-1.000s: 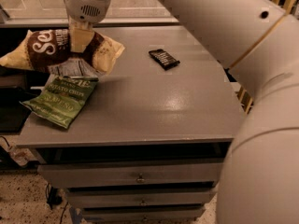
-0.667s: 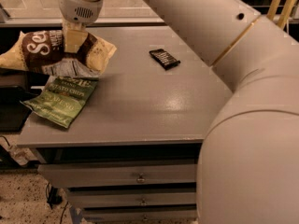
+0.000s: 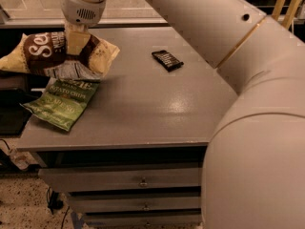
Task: Move brown chip bag near green jalapeno chip bag
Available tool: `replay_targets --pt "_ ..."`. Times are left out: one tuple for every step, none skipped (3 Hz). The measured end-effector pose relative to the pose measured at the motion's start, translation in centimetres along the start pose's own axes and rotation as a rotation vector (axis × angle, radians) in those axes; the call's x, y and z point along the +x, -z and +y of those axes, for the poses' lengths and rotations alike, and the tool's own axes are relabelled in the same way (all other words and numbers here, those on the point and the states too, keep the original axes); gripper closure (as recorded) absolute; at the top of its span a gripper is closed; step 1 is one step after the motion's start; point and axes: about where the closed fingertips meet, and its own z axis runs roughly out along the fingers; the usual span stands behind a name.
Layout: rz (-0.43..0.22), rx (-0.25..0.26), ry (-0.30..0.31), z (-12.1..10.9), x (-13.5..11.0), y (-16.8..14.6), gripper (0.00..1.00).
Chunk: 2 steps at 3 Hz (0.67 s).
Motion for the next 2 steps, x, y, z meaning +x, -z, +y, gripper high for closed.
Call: replay_targets --pt "-0.001 -0.003 0.001 0.03 -0.07 -0.22 0.28" --pt "-0.001 -0.005 0.002 0.06 -0.14 -0.42 0.05"
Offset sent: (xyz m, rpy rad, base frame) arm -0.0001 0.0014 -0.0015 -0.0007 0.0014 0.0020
